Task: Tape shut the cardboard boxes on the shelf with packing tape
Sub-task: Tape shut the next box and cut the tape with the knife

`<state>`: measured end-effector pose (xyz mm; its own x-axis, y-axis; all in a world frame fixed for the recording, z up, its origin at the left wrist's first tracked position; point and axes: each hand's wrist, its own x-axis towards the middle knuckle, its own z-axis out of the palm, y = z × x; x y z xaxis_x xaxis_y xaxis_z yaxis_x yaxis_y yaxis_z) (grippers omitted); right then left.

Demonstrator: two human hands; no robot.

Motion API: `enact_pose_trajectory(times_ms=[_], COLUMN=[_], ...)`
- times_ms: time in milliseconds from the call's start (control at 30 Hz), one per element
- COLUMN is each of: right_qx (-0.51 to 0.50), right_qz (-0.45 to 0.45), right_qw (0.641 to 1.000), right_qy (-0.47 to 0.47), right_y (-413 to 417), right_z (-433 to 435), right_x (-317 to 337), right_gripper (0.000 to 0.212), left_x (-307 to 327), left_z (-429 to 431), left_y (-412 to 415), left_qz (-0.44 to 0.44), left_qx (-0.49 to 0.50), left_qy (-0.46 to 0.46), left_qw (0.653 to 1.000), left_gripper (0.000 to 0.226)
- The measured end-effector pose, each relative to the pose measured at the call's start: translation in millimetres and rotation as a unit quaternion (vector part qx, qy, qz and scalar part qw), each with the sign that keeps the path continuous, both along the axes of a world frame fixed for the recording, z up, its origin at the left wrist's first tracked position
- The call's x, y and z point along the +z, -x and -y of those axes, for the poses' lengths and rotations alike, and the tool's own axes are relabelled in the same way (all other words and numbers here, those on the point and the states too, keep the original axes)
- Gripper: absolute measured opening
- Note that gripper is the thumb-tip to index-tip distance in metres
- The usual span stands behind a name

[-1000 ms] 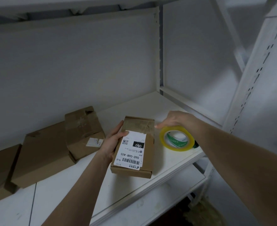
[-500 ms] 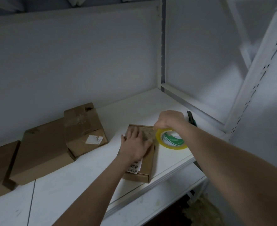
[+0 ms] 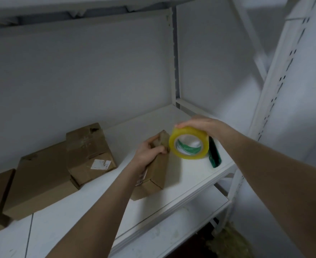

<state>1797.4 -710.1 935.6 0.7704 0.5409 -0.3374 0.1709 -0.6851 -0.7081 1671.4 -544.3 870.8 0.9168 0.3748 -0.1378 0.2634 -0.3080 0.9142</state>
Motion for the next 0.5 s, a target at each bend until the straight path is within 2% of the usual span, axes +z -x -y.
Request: enact_pose_trajectory(times_ms=[67,200,333,500], right_qx=[-0.005,-0.023,-0.012,-0.011], right_qz=[0.005,0.109,0.110,0.087], right_qw=[0.999,0.994,0.994,0.996], right_qy=[-0.034,-0.021,-0.012,-0.019], right_y=[-0.2,-0.3,6.2,5.5], right_z=[-4.5,-26.7,-58.2,-63.4], right_x=[17.4,37.1,49.3,55.1], right_gripper=[0.031,0.042,0.071,0.077], left_x=[11.7,23.6,22.3,25.6], left_z=[-1.9,-7.1,-1.3,-10.5], left_y=[0.5,1.4,-5.3,-4.5], left_qz=[0.018,-0.018,-0.072,-0.050], left_qx=[-0.017,-0.056,-0.067,-0.026], left_qy=[0.040,-0.003,-0.172,-0.133], left_qw=[0.999,0.998,0.980,0.989], left_gripper=[0.080,0.080,0.093,0.084])
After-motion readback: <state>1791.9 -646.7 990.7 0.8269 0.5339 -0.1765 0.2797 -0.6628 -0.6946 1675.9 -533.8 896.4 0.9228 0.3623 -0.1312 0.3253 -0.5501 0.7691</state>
